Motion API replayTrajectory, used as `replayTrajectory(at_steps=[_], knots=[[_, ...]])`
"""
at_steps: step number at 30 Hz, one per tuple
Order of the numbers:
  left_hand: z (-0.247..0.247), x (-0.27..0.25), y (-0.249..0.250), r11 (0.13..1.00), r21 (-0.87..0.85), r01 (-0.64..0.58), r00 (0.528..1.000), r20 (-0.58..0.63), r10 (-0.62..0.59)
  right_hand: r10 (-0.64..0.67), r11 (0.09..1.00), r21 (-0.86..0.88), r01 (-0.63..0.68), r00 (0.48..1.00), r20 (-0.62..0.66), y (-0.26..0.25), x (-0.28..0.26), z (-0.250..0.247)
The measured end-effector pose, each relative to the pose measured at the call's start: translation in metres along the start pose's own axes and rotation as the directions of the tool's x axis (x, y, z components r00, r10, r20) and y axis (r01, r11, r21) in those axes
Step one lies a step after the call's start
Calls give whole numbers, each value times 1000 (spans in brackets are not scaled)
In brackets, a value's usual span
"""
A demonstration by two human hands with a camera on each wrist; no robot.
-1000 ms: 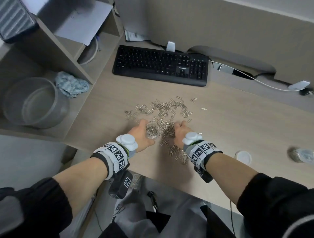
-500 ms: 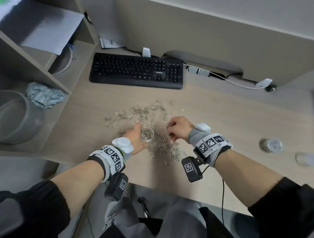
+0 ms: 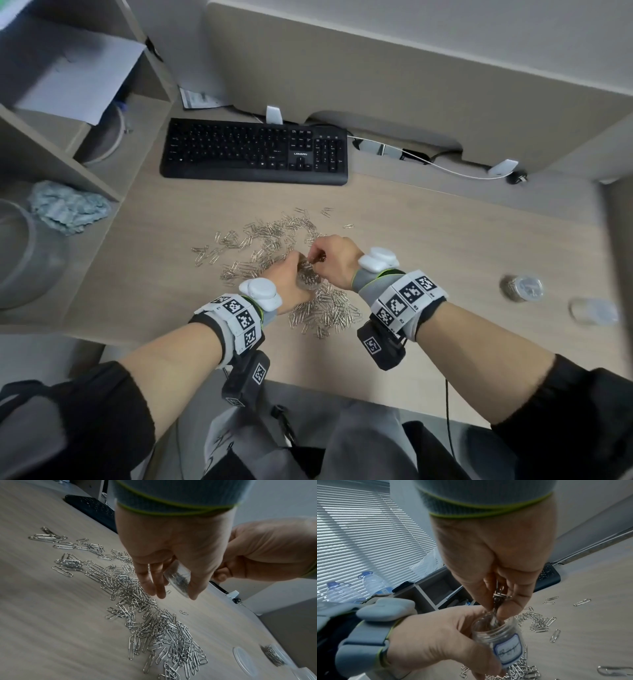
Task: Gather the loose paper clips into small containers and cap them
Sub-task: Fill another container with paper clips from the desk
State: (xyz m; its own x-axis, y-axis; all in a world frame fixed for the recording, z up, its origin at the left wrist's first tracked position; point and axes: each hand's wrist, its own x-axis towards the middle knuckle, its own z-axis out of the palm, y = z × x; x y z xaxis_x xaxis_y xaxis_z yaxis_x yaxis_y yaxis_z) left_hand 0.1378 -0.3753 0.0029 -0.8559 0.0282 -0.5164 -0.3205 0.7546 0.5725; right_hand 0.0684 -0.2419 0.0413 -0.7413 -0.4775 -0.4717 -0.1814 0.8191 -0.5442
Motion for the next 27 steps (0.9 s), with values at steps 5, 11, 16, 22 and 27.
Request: replayTrajectory(at_steps=[5,11,16,22,27], knots=[[0,1,-2,999,-30,-10,1000,-13,9,-63,998,5,63,998,14,-6,-2,-1],[-4,0,-5,999,-40,-5,998,-62,2,-119,992,39,118,992,44,-12,-1,1],[-11,1,-17,997,-69,17,997,-75,-22,-144,989,41,144,990,1,-18,9,0],[-31,-4,-42,993,-89,81,993,-83,-88,71,995,-58,-77,993,-97,14,46,-6],[-54,-7,-74,983,-115,140,975,-156,-158,361,892,-264,-368,930,-76,55,79,-13]])
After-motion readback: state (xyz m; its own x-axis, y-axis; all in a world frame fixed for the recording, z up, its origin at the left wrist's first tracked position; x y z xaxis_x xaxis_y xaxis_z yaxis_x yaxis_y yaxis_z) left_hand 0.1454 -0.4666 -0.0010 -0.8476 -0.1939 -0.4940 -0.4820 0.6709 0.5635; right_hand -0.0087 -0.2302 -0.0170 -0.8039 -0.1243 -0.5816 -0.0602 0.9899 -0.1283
